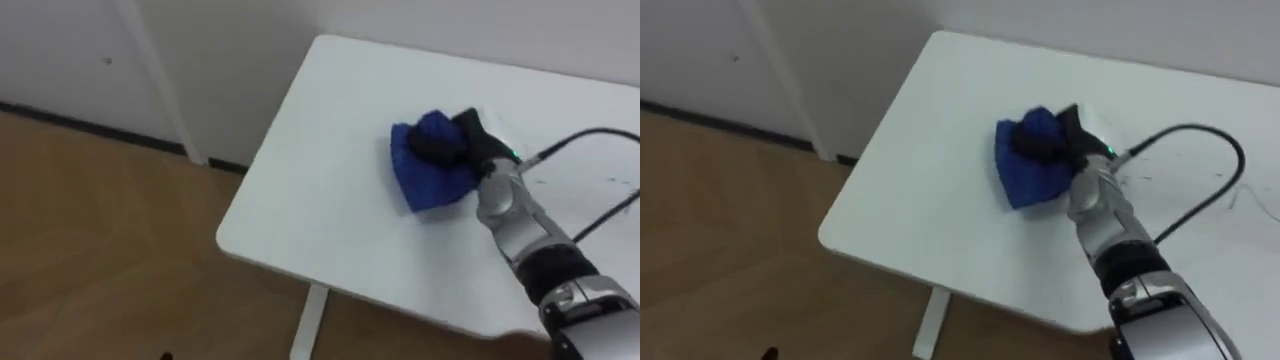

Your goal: Wipe table

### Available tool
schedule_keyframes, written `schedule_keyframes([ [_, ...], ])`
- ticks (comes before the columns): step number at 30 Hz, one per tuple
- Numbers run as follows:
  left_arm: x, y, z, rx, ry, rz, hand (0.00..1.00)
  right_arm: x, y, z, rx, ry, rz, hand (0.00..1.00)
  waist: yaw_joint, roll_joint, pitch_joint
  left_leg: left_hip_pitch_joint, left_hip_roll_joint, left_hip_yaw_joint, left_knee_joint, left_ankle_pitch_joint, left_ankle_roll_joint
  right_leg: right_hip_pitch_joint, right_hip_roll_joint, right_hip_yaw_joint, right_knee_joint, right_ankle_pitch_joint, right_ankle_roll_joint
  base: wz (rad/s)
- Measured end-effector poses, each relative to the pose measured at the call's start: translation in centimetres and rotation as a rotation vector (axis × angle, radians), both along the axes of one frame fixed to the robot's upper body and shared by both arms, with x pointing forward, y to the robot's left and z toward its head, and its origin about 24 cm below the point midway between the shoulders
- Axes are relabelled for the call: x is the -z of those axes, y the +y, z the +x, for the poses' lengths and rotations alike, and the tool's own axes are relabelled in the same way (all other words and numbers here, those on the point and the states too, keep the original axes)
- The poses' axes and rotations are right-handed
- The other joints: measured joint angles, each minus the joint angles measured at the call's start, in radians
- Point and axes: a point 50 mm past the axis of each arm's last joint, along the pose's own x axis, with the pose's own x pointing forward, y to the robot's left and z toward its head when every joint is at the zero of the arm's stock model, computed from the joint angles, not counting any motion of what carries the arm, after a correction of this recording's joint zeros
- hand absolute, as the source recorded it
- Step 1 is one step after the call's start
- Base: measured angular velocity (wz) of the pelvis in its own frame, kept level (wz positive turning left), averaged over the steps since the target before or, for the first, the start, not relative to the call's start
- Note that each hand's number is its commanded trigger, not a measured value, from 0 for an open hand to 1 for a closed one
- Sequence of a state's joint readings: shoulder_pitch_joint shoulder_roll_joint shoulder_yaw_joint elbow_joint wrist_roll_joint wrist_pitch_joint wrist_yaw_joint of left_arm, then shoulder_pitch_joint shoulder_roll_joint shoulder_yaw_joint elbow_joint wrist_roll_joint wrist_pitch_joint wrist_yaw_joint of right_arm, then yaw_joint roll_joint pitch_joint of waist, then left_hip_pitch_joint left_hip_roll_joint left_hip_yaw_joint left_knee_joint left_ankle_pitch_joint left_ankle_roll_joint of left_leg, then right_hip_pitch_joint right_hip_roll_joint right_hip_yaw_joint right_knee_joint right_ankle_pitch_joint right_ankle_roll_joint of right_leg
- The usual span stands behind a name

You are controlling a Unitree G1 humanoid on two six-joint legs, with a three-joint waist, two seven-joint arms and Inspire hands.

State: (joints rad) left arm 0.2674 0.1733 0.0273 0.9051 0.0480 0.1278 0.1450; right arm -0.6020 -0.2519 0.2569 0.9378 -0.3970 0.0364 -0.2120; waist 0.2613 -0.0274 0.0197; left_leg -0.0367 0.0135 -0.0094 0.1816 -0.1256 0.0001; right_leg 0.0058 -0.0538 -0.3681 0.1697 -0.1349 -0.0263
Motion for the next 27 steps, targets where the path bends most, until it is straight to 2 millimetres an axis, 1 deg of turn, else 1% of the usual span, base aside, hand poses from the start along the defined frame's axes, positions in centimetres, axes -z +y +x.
schedule_keyframes([
  [1, 0.0, 0.1, -0.8, -0.012, 0.022, 0.002, 0.0, 0.8, -0.6, -0.6, 0.012, 0.027, -0.004, 1.0, -0.001, -0.006, -0.0007, -0.004, -0.001, -0.012, 0.001, 0.0, 0.0, 0.006, -0.003, -0.018, -0.003, -0.003, 0.001, 0.47],
  [2, 0.1, 0.1, -1.5, -0.02, 0.043, 0.002, 0.0, 2.2, -1.7, -1.9, 0.031, 0.063, -0.027, 1.0, -0.009, -0.011, -0.0023, -0.004, -0.002, -0.024, 0.004, 0.0, 0.0, 0.017, -0.004, -0.026, -0.006, -0.005, 0.003, 0.45],
  [3, 0.1, 0.1, -1.8, -0.023, 0.051, 0.002, 0.0, 2.5, -2.2, -2.5, 0.029, 0.052, -0.032, 1.0, -0.013, -0.014, -0.0043, -0.003, -0.003, -0.021, 0.005, 0.0, 0.0, 0.022, -0.005, -0.027, -0.006, -0.006, 0.006, 0.45],
  [4, 0.1, 0.2, -2.5, -0.029, 0.066, 0.004, 0.0, 3.7, -3.1, -3.8, 0.042, 0.06, -0.035, 1.0, -0.031, -0.021, -0.0088, 0.005, -0.004, -0.016, 0.007, 0.0, 0.0, 0.041, -0.005, -0.019, -0.014, -0.006, 0.006, 0.46],
  [5, 0.1, 0.3, -2.9, -0.034, 0.073, 0.01, 0.0, 4.8, -4.0, -5.3, 0.082, 0.068, -0.036, 1.0, -0.051, -0.024, -0.011, 0.023, -0.007, -0.015, 0.006, 0.0, 0.0, 0.072, -0.006, -0.005, -0.027, -0.008, 0.01, 0.5],
  [6, 0.1, 0.5, -3.0, -0.038, 0.076, 0.015, 0.0, 5.5, -4.5, -6.3, 0.108, 0.073, -0.032, 1.0, -0.064, -0.032, -0.0169, 0.031, -0.01, -0.014, 0.007, 0.0, 0.0, 0.086, -0.008, 0.001, -0.032, -0.009, 0.011, 0.47],
  [7, 0.0, 0.8, -3.1, -0.04, 0.071, 0.029, 0.0, 6.7, -5.8, -8.3, 0.168, 0.089, -0.023, 1.0, -0.078, -0.045, -0.0263, 0.049, -0.014, -0.006, 0.005, -0.001, 0.001, 0.103, -0.013, 0.009, -0.031, -0.016, 0.023, 0.3],
  [8, -0.2, 1.1, -3.4, -0.054, 0.07, 0.04, 0.0, 7.6, -7.1, -10.1, 0.24, 0.112, -0.015, 1.0, -0.089, -0.054, -0.0309, 0.071, -0.017, -0.003, 0.004, -0.006, 0.007, 0.127, -0.015, 0.009, -0.033, -0.021, 0.03, 0.16],
  [9, -0.2, 1.2, -3.4, -0.06, 0.064, 0.044, 0.0, 8.0, -7.8, -11.1, 0.28, 0.123, -0.012, 1.0, -0.095, -0.055, -0.0315, 0.083, -0.018, 0.003, 0.004, -0.012, 0.009, 0.14, -0.016, 0.01, -0.033, -0.023, 0.034, 0.0],
  [10, -0.4, 1.4, -3.3, -0.063, 0.048, 0.048, 0.0, 8.6, -9.4, -13.1, 0.362, 0.134, -0.02, 1.0, -0.11, -0.05, -0.0345, 0.1, -0.013, 0.012, 0.004, -0.032, 0.018, 0.156, -0.014, 0.013, -0.032, -0.03, 0.045, -0.15],
  [11, -0.6, 1.6, -3.2, -0.072, 0.028, 0.057, 0.0, 8.9, -10.8, -14.9, 0.43, 0.145, -0.039, 1.0, -0.119, -0.05, -0.0362, 0.11, -0.012, 0.03, 0.006, -0.047, 0.019, 0.163, -0.012, 0.03, -0.03, -0.037, 0.049, -0.28],
  [12, -0.7, 1.7, -3.3, -0.077, 0.021, 0.065, 0.0, 9.1, -11.5, -15.8, 0.458, 0.153, -0.052, 1.0, -0.12, -0.049, -0.0363, 0.117, -0.011, 0.038, 0.006, -0.051, 0.02, 0.167, -0.01, 0.04, -0.028, -0.037, 0.049, -0.47],
  [13, -0.9, 1.9, -3.2, -0.088, 0.004, 0.08, 0.0, 9.3, -12.7, -17.5, 0.509, 0.164, -0.068, 1.0, -0.128, -0.046, -0.038, 0.12, -0.012, 0.052, 0.014, -0.064, 0.022, 0.175, -0.01, 0.051, -0.03, -0.037, 0.05, -0.42],
  [14, -0.9, 2.1, -3.7, -0.107, 0.009, 0.089, 0.0, 9.5, -13.6, -19.2, 0.559, 0.177, -0.081, 1.0, -0.148, -0.045, -0.0389, 0.122, -0.012, 0.055, 0.03, -0.076, 0.025, 0.186, -0.01, 0.059, -0.03, -0.037, 0.05, -0.27],
  [15, -1.0, 2.2, -3.6, -0.115, 0.006, 0.092, 0.0, 9.6, -14.0, -20.1, 0.586, 0.184, -0.088, 1.0, -0.156, -0.045, -0.0389, 0.124, -0.012, 0.055, 0.038, -0.081, 0.026, 0.189, -0.011, 0.059, -0.029, -0.037, 0.05, -0.16],
  [16, -1.0, 2.3, -3.6, -0.128, -0.005, 0.096, 0.0, 9.7, -14.7, -21.5, 0.628, 0.195, -0.1, 1.0, -0.161, -0.045, -0.0389, 0.128, -0.011, 0.065, 0.045, -0.087, 0.023, 0.19, -0.013, 0.066, -0.024, -0.038, 0.051, -0.19],
  [17, -1.0, 2.3, -3.6, -0.127, -0.008, 0.101, 0.0, 9.7, -15.1, -22.2, 0.651, 0.199, -0.103, 1.0, -0.169, -0.045, -0.0388, 0.133, -0.011, 0.075, 0.047, -0.088, 0.024, 0.189, -0.016, 0.069, -0.02, -0.038, 0.051, -0.25],
  [19, -0.9, 2.1, -3.6, -0.112, 0.003, 0.101, 0.0, 9.8, -15.1, -22.3, 0.677, 0.201, -0.084, 1.0, -0.172, -0.045, -0.039, 0.138, -0.009, 0.089, 0.054, -0.09, 0.027, 0.188, -0.016, 0.085, -0.019, -0.04, 0.054, -0.23],
  [21, -0.7, 1.7, -3.5, -0.089, 0.016, 0.092, 0.0, 9.7, -14.9, -21.6, 0.691, 0.202, -0.074, 1.0, -0.169, -0.045, -0.0379, 0.137, -0.007, 0.103, 0.055, -0.089, 0.027, 0.179, -0.014, 0.107, -0.019, -0.039, 0.055, -0.3],
  [23, -0.4, 1.0, -3.0, -0.057, 0.028, 0.074, 0.0, 9.5, -13.9, -18.8, 0.679, 0.21, -0.056, 1.0, -0.129, -0.041, -0.0358, 0.133, 0.008, 0.149, 0.051, -0.087, 0.025, 0.149, -0.005, 0.144, -0.016, -0.026, 0.055, -0.61],
  [24, -0.3, 0.9, -2.9, -0.052, 0.03, 0.07, 0.0, 9.5, -13.3, -17.8, 0.665, 0.213, -0.047, 1.0, -0.12, -0.042, -0.0342, 0.131, 0.012, 0.162, 0.05, -0.086, 0.024, 0.14, -0.001, 0.157, -0.014, -0.023, 0.054, -0.74],
  [25, -0.2, 0.7, -2.5, -0.039, 0.033, 0.062, 0.0, 9.1, -11.8, -15.2, 0.604, 0.219, -0.028, 1.0, -0.098, -0.043, -0.0341, 0.121, 0.02, 0.189, 0.046, -0.082, 0.023, 0.11, 0.006, 0.184, -0.004, -0.016, 0.048, -0.73],
  [26, -0.1, 0.6, -1.9, -0.033, 0.031, 0.054, 0.0, 8.1, -10.1, -11.9, 0.512, 0.21, -0.014, 1.0, -0.077, -0.042, -0.0339, 0.098, 0.026, 0.205, 0.045, -0.078, 0.019, 0.073, 0.009, 0.194, 0.005, -0.009, 0.043, -0.71],
  [27, 0.0, 0.6, -1.6, -0.034, 0.027, 0.051, 0.0, 7.5, -8.7, -10.1, 0.449, 0.201, -0.003, 1.0, -0.069, -0.043, -0.0322, 0.086, 0.028, 0.208, 0.044, -0.073, 0.02, 0.056, 0.012, 0.199, 0.005, -0.002, 0.039, -0.44],
])
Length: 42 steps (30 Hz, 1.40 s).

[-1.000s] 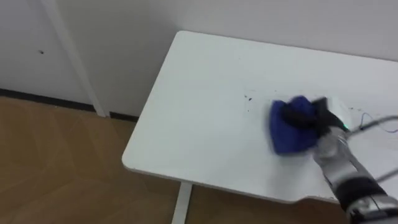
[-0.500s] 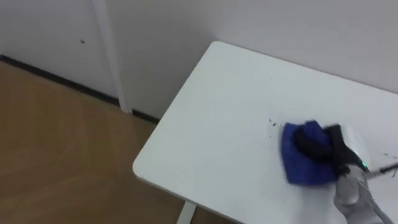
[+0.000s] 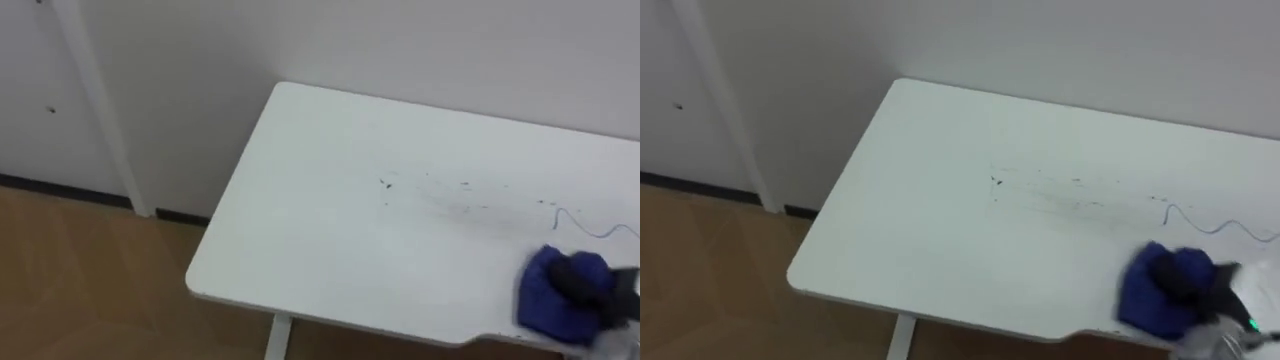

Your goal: Wipe table

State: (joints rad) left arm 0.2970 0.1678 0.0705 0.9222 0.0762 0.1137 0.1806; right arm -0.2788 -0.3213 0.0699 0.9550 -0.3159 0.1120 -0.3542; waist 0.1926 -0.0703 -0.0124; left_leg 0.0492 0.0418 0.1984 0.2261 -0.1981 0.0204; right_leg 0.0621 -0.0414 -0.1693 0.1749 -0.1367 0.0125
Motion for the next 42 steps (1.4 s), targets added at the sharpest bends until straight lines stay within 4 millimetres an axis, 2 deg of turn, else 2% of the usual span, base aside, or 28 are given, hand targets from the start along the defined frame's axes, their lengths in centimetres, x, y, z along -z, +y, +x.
schedule_keyframes([
  [1, 0.0, 0.0, 0.6, -0.003, -0.011, -0.004, 0.0, -1.6, 2.6, 3.4, -0.121, -0.042, 0.018, 1.0, 0.011, 0.001, 0.0096, -0.019, 0.0, 0.005, 0.0, 0.01, 0.0, -0.028, 0.005, 0.003, -0.001, 0.013, -0.013, -0.12],
  [2, 0.0, -0.2, 1.7, 0.003, -0.038, -0.015, 0.0, -3.9, 5.2, 6.6, -0.251, -0.096, 0.021, 1.0, 0.016, 0.001, 0.0277, -0.033, 0.001, 0.003, -0.005, 0.02, -0.002, -0.045, 0.008, 0.002, -0.002, 0.018, -0.018, 0.0],
  [3, 0.0, -0.3, 2.2, 0.004, -0.051, -0.025, 0.0, -4.9, 6.0, 7.8, -0.304, -0.124, 0.019, 1.0, 0.03, 0.006, 0.0345, -0.041, 0.002, 0.0, -0.005, 0.024, -0.004, -0.051, 0.009, -0.001, -0.007, 0.022, -0.021, 0.22],
  [5, -0.1, -0.2, 2.6, 0.016, -0.062, -0.029, 0.0, -7.6, 7.5, 10.0, -0.393, -0.199, 0.031, 1.0, 0.068, 0.009, 0.0362, -0.059, -0.003, -0.026, -0.031, 0.044, -0.005, -0.065, 0.006, -0.031, -0.011, 0.022, -0.022, 0.44],
  [7, -0.1, 0.0, 1.8, 0.014, -0.043, -0.022, 0.0, -7.4, 7.4, 10.0, -0.391, -0.195, 0.05, 1.0, 0.074, 0.009, 0.0352, -0.059, -0.003, -0.066, -0.041, 0.046, -0.005, -0.051, 0.007, -0.068, -0.014, 0.021, -0.022, 0.59],
  [10, 0.0, 0.0, -0.4, 0.0, 0.008, -0.022, 0.0, -3.6, 5.6, 6.2, -0.338, -0.135, 0.06, 1.0, 0.046, -0.003, 0.0285, -0.048, -0.003, -0.119, -0.04, 0.046, -0.005, -0.019, -0.002, -0.104, -0.012, 0.018, -0.016, 0.6],
  [11, 0.0, 0.0, -1.4, -0.001, 0.038, -0.02, 0.0, -2.4, 5.1, 4.6, -0.321, -0.145, 0.063, 1.0, 0.025, 0.005, 0.0338, -0.021, -0.004, -0.141, -0.039, 0.046, -0.005, -0.006, -0.008, -0.115, 0.019, 0.003, -0.002, 0.42],
  [13, -0.3, 0.5, -2.0, -0.007, 0.042, 0.003, 0.0, -0.4, 3.7, 1.6, -0.244, -0.139, 0.052, 1.0, -0.011, -0.024, 0.0283, 0.016, -0.022, -0.155, -0.033, 0.042, -0.003, 0.002, -0.036, -0.135, -0.024, 0.01, 0.007, 0.21],
  [15, -0.3, 0.8, -1.9, 0.001, 0.04, 0.017, 0.0, 1.6, 0.7, -3.1, -0.097, -0.09, 0.011, 1.0, -0.061, -0.017, 0.0115, 0.05, -0.017, -0.144, -0.012, 0.018, -0.004, 0.023, -0.047, -0.156, 0.044, -0.005, 0.012, 0.28],
  [17, -0.7, 1.4, -1.4, 0.018, 0.001, 0.048, 0.0, 3.1, -3.5, -9.9, 0.131, -0.011, -0.034, 1.0, -0.097, -0.002, -0.0009, 0.087, 0.007, -0.086, 0.018, -0.001, 0.009, 0.021, -0.051, -0.132, 0.151, -0.011, 0.022, -0.02],
  [19, -1.1, 2.3, -1.0, 0.009, -0.036, 0.092, 0.0, 3.5, -5.1, -13.6, 0.266, 0.022, -0.047, 1.0, -0.107, 0.006, -0.0065, 0.086, 0.041, -0.043, 0.043, -0.028, 0.013, -0.01, -0.06, -0.134, 0.258, -0.029, 0.057, -0.46],
  [21, -1.5, 3.0, -0.2, 0.038, -0.064, 0.127, 0.0, 3.7, -6.1, -16.2, 0.378, 0.044, -0.062, 1.0, -0.111, 0.01, -0.0063, 0.061, 0.077, -0.018, 0.112, -0.079, -0.001, -0.047, -0.13, -0.145, 0.369, -0.078, 0.061, -0.45],
  [22, -1.8, 3.6, 0.5, 0.056, -0.076, 0.154, 0.0, 3.7, -6.1, -16.6, 0.413, 0.046, -0.061, 1.0, -0.101, 0.022, -0.0061, 0.045, 0.116, -0.013, 0.156, -0.12, -0.019, -0.05, -0.174, -0.134, 0.389, -0.085, 0.065, -0.46],
  [23, -1.9, 4.0, 1.2, 0.064, -0.09, 0.169, 0.0, 4.0, -5.6, -16.1, 0.435, 0.041, -0.035, 1.0, -0.083, 0.025, -0.0052, 0.018, 0.152, -0.012, 0.198, -0.151, -0.042, -0.052, -0.214, -0.126, 0.37, -0.082, 0.069, -0.53],
  [25, -2.0, 4.3, 2.5, 0.079, -0.112, 0.181, 0.0, 4.3, -4.4, -14.3, 0.442, 0.026, -0.017, 1.0, -0.051, 0.027, -0.0041, -0.034, 0.212, -0.03, 0.258, -0.17, -0.073, -0.041, -0.244, -0.114, 0.272, -0.066, 0.09, -0.49],
  [26, -2.2, 4.4, 3.6, 0.1, -0.135, 0.182, 0.0, 4.3, -3.5, -12.7, 0.423, 0.013, -0.004, 1.0, -0.032, 0.027, -0.004, -0.073, 0.242, -0.069, 0.29, -0.175, -0.096, -0.037, -0.254, -0.108, 0.212, -0.048, 0.097, -0.44],
  [27, -2.3, 4.4, 3.9, 0.111, -0.14, 0.183, 0.0, 4.1, -3.0, -11.5, 0.405, 0.003, 0.004, 1.0, -0.019, 0.026, -0.0038, -0.091, 0.257, -0.079, 0.303, -0.174, -0.108, -0.037, -0.259, -0.108, 0.189, -0.035, 0.097, -0.46],
  [30, -1.9, 4.0, 4.8, 0.134, -0.133, 0.14, 0.0, 1.5, 0.0, -2.8, 0.176, -0.062, 0.032, 1.0, 0.02, 0.018, 0.0026, -0.15, 0.286, -0.143, 0.315, -0.155, -0.162, -0.049, -0.271, -0.099, 0.109, 0.04, 0.106, -0.48],
  [32, -2.3, 4.6, 5.5, 0.092, -0.171, 0.12, 0.0, -3.1, 3.7, 4.8, -0.136, -0.158, 0.005, 1.0, 0.071, -0.001, 0.0256, -0.171, 0.329, -0.153, 0.274, -0.105, -0.231, -0.077, -0.231, -0.126, 0.148, 0.047, 0.114, -0.34],
  [33, -2.4, 4.6, 5.6, 0.077, -0.184, 0.113, 0.0, -4.4, 4.1, 6.2, -0.178, -0.193, 0.004, 1.0, 0.088, 0.006, 0.023, -0.184, 0.349, -0.157, 0.265, -0.092, -0.239, -0.088, -0.227, -0.174, 0.18, 0.012, 0.187, 0.17],
  [34, -2.4, 4.5, 5.4, 0.07, -0.19, 0.095, 0.0, -6.7, 4.3, 8.1, -0.23, -0.263, -0.009, 1.0, 0.096, 0.02, 0.023, -0.216, 0.384, -0.2, 0.238, -0.051, -0.185, -0.133, -0.199, -0.227, 0.268, -0.062, 0.134, 0.88],
  [35, -2.3, 4.4, 4.6, 0.068, -0.176, 0.083, 0.0, -8.0, 3.0, 8.5, -0.24, -0.284, -0.059, 1.0, 0.079, 0.015, 0.0234, -0.25, 0.379, -0.198, 0.221, 0.017, -0.152, -0.145, -0.189, -0.269, 0.301, -0.107, 0.111, 1.15],
  [36, -2.3, 4.4, 4.1, 0.071, -0.165, 0.074, 0.0, -8.4, 2.0, 8.4, -0.232, -0.28, -0.085, 1.0, 0.073, 0.011, 0.0226, -0.258, 0.362, -0.172, 0.232, 0.027, -0.16, -0.142, -0.186, -0.277, 0.301, -0.115, 0.109, 1.5],
  [38, -2.1, 4.5, 0.4, 0.053, -0.073, 0.066, 0.0, -8.6, -2.4, 6.5, -0.117, -0.252, -0.132, 1.0, 0.015, -0.014, 0.032, -0.26, 0.232, -0.101, 0.257, 0.019, -0.152, -0.09, -0.177, -0.287, 0.23, -0.123, 0.096, 1.42],
  [39, -2.1, 4.6, -0.4, 0.046, -0.056, 0.065, 0.0, -8.4, -3.7, 5.8, -0.079, -0.228, -0.14, 1.0, 0.004, -0.021, 0.0362, -0.254, 0.2, -0.09, 0.254, 0.01, -0.141, -0.077, -0.175, -0.292, 0.214, -0.121, 0.092, 1.28],
  [40, -2.1, 4.8, -1.4, 0.023, -0.031, 0.067, 0.0, -7.5, -6.3, 3.6, 0.006, -0.161, -0.154, 1.0, -0.01, -0.016, 0.0333, -0.234, 0.146, -0.071, 0.237, -0.008, -0.121, -0.056, -0.166, -0.29, 0.184, -0.119, 0.088, 1.01],
  [41, -2.2, 5.1, -2.1, -0.004, -0.016, 0.074, 0.0, -6.4, -8.3, 1.1, 0.082, -0.095, -0.15, 1.0, -0.019, -0.015, 0.0333, -0.208, 0.116, -0.043, 0.205, -0.014, -0.112, -0.041, -0.155, -0.284, 0.158, -0.118, 0.087, 0.82],
  [42, -2.3, 5.2, -2.5, -0.024, -0.015, 0.076, 0.0, -5.7, -9.0, -0.1, 0.115, -0.066, -0.138, 1.0, -0.019, -0.011, 0.0322, -0.195, 0.111, -0.037, 0.186, -0.015, -0.11, -0.039, -0.148, -0.277, 0.147, -0.117, 0.085, 0.23],
])
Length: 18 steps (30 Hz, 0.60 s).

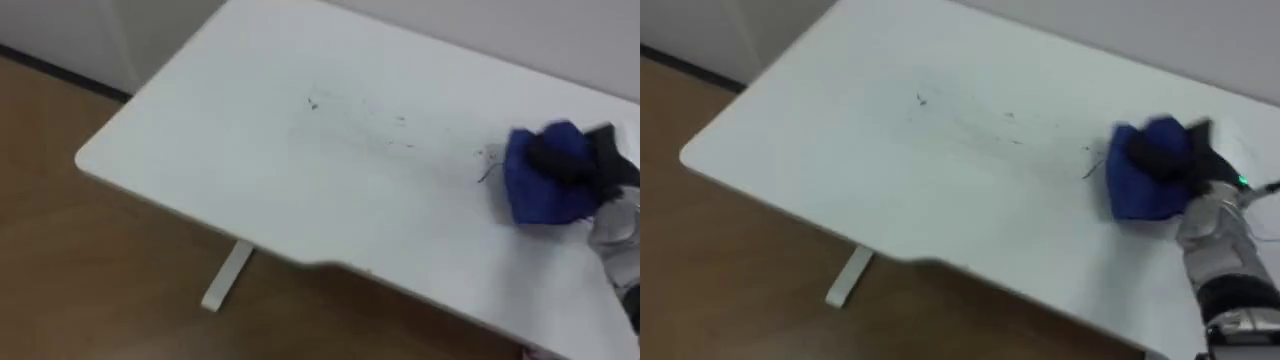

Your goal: Wipe table

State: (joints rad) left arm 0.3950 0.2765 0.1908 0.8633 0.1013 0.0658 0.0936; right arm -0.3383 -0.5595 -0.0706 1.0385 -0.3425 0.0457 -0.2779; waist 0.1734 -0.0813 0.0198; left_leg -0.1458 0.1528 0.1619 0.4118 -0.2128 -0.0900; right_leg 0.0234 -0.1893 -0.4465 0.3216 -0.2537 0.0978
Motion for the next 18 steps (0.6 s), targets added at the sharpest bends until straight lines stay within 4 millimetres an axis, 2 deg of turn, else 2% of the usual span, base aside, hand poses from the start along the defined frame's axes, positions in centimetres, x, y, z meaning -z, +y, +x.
schedule_keyframes([
  [1, 0.0, 0.0, -1.0, -0.048, 0.007, -0.002, 0.0, 0.8, -0.5, -1.4, 0.047, -0.018, 0.046, 1.0, -0.001, 0.01, -0.0001, 0.022, -0.001, -0.003, -0.029, 0.0, 0.0, 0.002, 0.015, 0.015, -0.014, 0.003, -0.006, -0.4],
  [2, 0.3, -0.4, -2.1, -0.089, 0.03, -0.018, 0.0, 0.6, -0.5, -1.5, 0.032, -0.034, 0.028, 1.0, -0.002, 0.019, 0.0044, 0.048, -0.001, -0.012, -0.052, 0.0, 0.0, 0.008, 0.024, 0.039, -0.03, 0.009, -0.012, -0.57],
  [3, 0.5, -0.6, -2.4, -0.101, 0.038, -0.03, 0.0, 0.6, -0.6, -1.5, 0.027, -0.033, 0.022, 1.0, -0.007, 0.035, 0.0032, 0.061, -0.001, -0.021, -0.058, 0.0, -0.001, 0.016, 0.027, 0.047, -0.035, 0.012, -0.012, -0.52],
  [4, 0.5, -0.7, -2.5, -0.109, 0.039, -0.042, 0.0, 0.7, -0.6, -1.8, 0.027, -0.024, 0.018, 1.0, -0.011, 0.038, 0.0, 0.084, -0.005, -0.027, -0.075, 0.0, -0.001, 0.027, 0.031, 0.061, -0.044, 0.014, -0.009, -0.32],
  [5, 0.5, -0.7, -2.3, -0.11, 0.033, -0.043, 0.0, 1.0, -0.5, -2.0, 0.019, -0.01, 0.014, 1.0, -0.01, 0.039, -0.0056, 0.108, -0.006, -0.018, -0.095, 0.003, -0.006, 0.035, 0.032, 0.075, -0.048, 0.015, -0.007, -0.29],
  [6, 0.5, -0.7, -1.9, -0.106, 0.023, -0.043, 0.0, 1.1, -0.3, -1.9, 0.01, -0.003, 0.014, 1.0, -0.006, 0.038, -0.007, 0.119, -0.006, -0.012, -0.107, 0.005, -0.01, 0.035, 0.032, 0.083, -0.048, 0.015, -0.006, -0.31],
  [9, 0.6, -0.7, 1.0, -0.084, -0.056, -0.046, 0.0, 1.6, 1.5, -1.0, -0.036, 0.013, 0.019, 1.0, 0.007, 0.027, -0.0111, 0.148, -0.007, 0.001, -0.15, 0.015, -0.025, 0.027, 0.039, 0.11, -0.052, 0.024, -0.007, -0.3],
  [11, 0.6, -1.1, 3.6, -0.049, -0.11, -0.055, 0.0, 2.1, 4.7, 0.6, -0.143, 0.03, 0.025, 1.0, 0.03, 0.005, -0.0152, 0.166, -0.006, 0.001, -0.165, 0.018, -0.027, 0.021, 0.045, 0.133, -0.047, 0.027, -0.011, -0.33],
  [12, 0.7, -1.4, 4.2, -0.046, -0.126, -0.061, 0.0, 2.1, 5.8, 1.2, -0.193, 0.031, 0.025, 1.0, 0.038, -0.003, -0.0166, 0.17, -0.006, 0.001, -0.174, 0.019, -0.029, 0.015, 0.046, 0.141, -0.046, 0.029, -0.013, -0.35],
  [14, 0.9, -2.7, 6.3, -0.014, -0.181, -0.092, 0.0, 1.1, 10.4, 4.3, -0.397, 0.012, 0.031, 1.0, 0.06, -0.023, -0.0132, 0.173, -0.006, -0.004, -0.192, 0.026, -0.03, 0.01, 0.051, 0.144, -0.052, 0.041, -0.015, -0.14],
  [15, 1.1, -3.3, 6.6, 0.009, -0.184, -0.111, 0.0, 0.7, 12.1, 5.5, -0.465, -0.006, 0.039, 1.0, 0.078, -0.025, -0.0117, 0.174, -0.007, -0.006, -0.192, 0.026, -0.03, 0.014, 0.053, 0.142, -0.068, 0.048, -0.012, 0.03],
  [16, 1.1, -3.6, 6.7, 0.016, -0.186, -0.12, 0.0, 0.5, 12.5, 5.8, -0.483, -0.017, 0.044, 1.0, 0.083, -0.028, -0.0133, 0.173, -0.007, -0.006, -0.192, 0.026, -0.03, 0.015, 0.053, 0.142, -0.073, 0.051, -0.012, 0.06],
  [17, 1.2, -3.9, 6.6, 0.02, -0.186, -0.127, 0.0, -0.1, 13.0, 6.4, -0.508, -0.039, 0.042, 1.0, 0.114, -0.03, -0.0121, 0.171, -0.009, -0.012, -0.194, 0.026, -0.029, 0.02, 0.053, 0.132, -0.081, 0.056, -0.009, 0.08],
  [18, 1.2, -3.9, 6.3, 0.017, -0.18, -0.127, 0.0, -0.3, 13.0, 6.5, -0.512, -0.047, 0.041, 1.0, 0.122, -0.031, -0.0106, 0.171, -0.01, -0.017, -0.194, 0.026, -0.029, 0.027, 0.052, 0.121, -0.087, 0.059, -0.008, 0.36],
])
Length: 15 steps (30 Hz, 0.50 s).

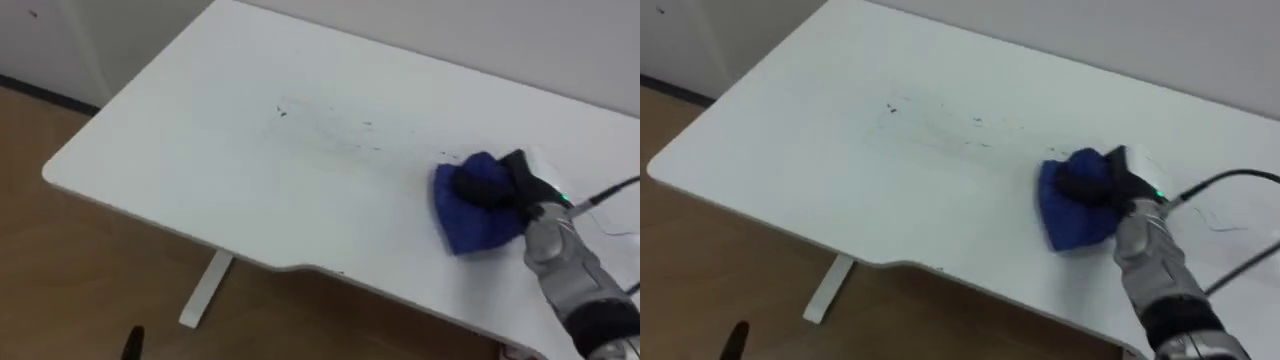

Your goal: Wipe table

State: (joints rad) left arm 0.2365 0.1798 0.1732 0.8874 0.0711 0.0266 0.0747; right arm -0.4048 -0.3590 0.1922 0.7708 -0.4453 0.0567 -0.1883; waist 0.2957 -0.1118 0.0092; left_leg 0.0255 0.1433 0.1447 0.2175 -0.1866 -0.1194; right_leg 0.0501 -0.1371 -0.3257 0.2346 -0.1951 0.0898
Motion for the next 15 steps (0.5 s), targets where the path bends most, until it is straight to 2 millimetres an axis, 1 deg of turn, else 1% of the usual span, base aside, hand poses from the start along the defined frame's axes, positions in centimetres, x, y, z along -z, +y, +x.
schedule_keyframes([
  [1, 0.0, 0.3, -1.1, -0.005, 0.022, 0.01, 0.0, 0.1, -0.1, 0.0, -0.002, -0.005, 0.0, 1.0, -0.002, 0.0, 0.0008, 0.0, -0.003, -0.023, 0.0, 0.0, 0.0, 0.024, -0.001, -0.039, -0.015, 0.004, 0.001, 0.58],
  [2, -0.1, 0.9, -2.6, -0.01, 0.058, 0.024, 0.0, 0.8, -0.4, -0.6, 0.011, 0.017, -0.002, 1.0, -0.008, 0.0, 0.0009, 0.003, -0.008, -0.051, 0.0, 0.0, 0.0, 0.047, -0.002, -0.062, -0.025, 0.005, 0.001, 0.7],
  [3, -0.2, 1.1, -3.3, -0.013, 0.078, 0.032, 0.0, 1.4, -0.7, -1.2, 0.022, 0.039, -0.005, 1.0, -0.015, -0.001, 0.0007, 0.004, -0.011, -0.065, 0.0, 0.0, 0.0, 0.06, -0.002, -0.073, -0.033, 0.005, 0.002, 0.7],
  [4, -0.4, 1.6, -4.3, -0.026, 0.097, 0.044, 0.0, 2.8, -1.6, -2.6, 0.056, 0.084, -0.01, 1.0, -0.025, 0.0, 0.0009, 0.003, -0.017, -0.095, 0.0, 0.0, 0.0, 0.08, -0.003, -0.094, -0.041, 0.005, 0.002, 0.75],
  [5, -0.5, 1.9, -5.8, -0.05, 0.127, 0.052, 0.0, 4.1, -2.6, -4.5, 0.105, 0.096, 0.019, 1.0, -0.05, 0.0, 0.0013, 0.003, -0.025, -0.117, 0.0, 0.001, 0.001, 0.101, -0.004, -0.096, -0.053, 0.005, 0.002, 0.73],
  [6, -0.5, 2.0, -6.5, -0.064, 0.143, 0.054, 0.0, 4.5, -3.0, -5.4, 0.125, 0.084, 0.031, 1.0, -0.063, 0.001, 0.0008, 0.004, -0.03, -0.127, 0.0, 0.003, 0.005, 0.112, -0.006, -0.099, -0.055, 0.004, 0.003, 0.68],
  [7, -0.6, 2.2, -7.4, -0.083, 0.165, 0.059, 0.0, 5.0, -4.0, -6.8, 0.169, 0.071, 0.034, 1.0, -0.087, 0.006, 0.0008, 0.009, -0.035, -0.128, 0.0, 0.005, 0.008, 0.128, -0.009, -0.104, -0.055, 0.004, 0.003, 0.47],
  [8, -0.8, 2.5, -7.9, -0.096, 0.175, 0.071, 0.0, 5.5, -5.0, -8.1, 0.217, 0.074, 0.03, 1.0, -0.105, 0.006, 0.0007, 0.019, -0.036, -0.13, 0.0, 0.005, 0.008, 0.146, -0.01, -0.107, -0.057, 0.005, 0.004, 0.34],
  [9, -0.9, 2.7, -8.0, -0.099, 0.175, 0.079, 0.0, 5.8, -5.5, -8.9, 0.245, 0.081, 0.03, 1.0, -0.109, 0.005, -0.0007, 0.024, -0.037, -0.128, 0.0, 0.005, 0.008, 0.153, -0.01, -0.111, -0.058, 0.005, 0.004, 0.14],
  [10, -1.1, 3.1, -7.7, -0.099, 0.16, 0.095, 0.0, 6.3, -6.4, -10.4, 0.291, 0.094, 0.03, 1.0, -0.114, 0.001, -0.0036, 0.029, -0.037, -0.126, 0.003, 0.005, 0.009, 0.165, -0.01, -0.121, -0.064, 0.006, 0.007, 0.0],
  [11, -1.3, 3.2, -7.1, -0.092, 0.128, 0.102, 0.0, 6.6, -7.0, -11.4, 0.328, 0.104, 0.032, 1.0, -0.118, -0.001, -0.0047, 0.032, -0.037, -0.126, 0.005, 0.005, 0.009, 0.167, -0.01, -0.125, -0.064, 0.006, 0.007, -0.04],
  [12, -1.4, 3.2, -6.9, -0.087, 0.116, 0.103, 0.0, 6.6, -7.4, -11.7, 0.345, 0.107, 0.032, 1.0, -0.12, 0.0, -0.0051, 0.033, -0.037, -0.126, 0.005, 0.005, 0.009, 0.167, -0.01, -0.126, -0.064, 0.006, 0.007, -0.11],
  [13, -1.5, 3.2, -6.1, -0.078, 0.088, 0.105, 0.0, 6.7, -7.8, -12.1, 0.367, 0.115, 0.033, 1.0, -0.122, 0.002, -0.0061, 0.035, -0.037, -0.123, 0.005, 0.005, 0.009, 0.167, -0.01, -0.127, -0.065, 0.006, 0.007, -0.11],
  [15, -1.7, 3.2, -4.6, -0.057, 0.037, 0.11, 0.0, 6.7, -8.1, -12.0, 0.38, 0.122, 0.033, 1.0, -0.123, 0.005, -0.0079, 0.029, -0.036, -0.123, 0.009, 0.004, 0.01, 0.164, -0.01, -0.135, -0.065, 0.006, 0.008, -0.09],
])
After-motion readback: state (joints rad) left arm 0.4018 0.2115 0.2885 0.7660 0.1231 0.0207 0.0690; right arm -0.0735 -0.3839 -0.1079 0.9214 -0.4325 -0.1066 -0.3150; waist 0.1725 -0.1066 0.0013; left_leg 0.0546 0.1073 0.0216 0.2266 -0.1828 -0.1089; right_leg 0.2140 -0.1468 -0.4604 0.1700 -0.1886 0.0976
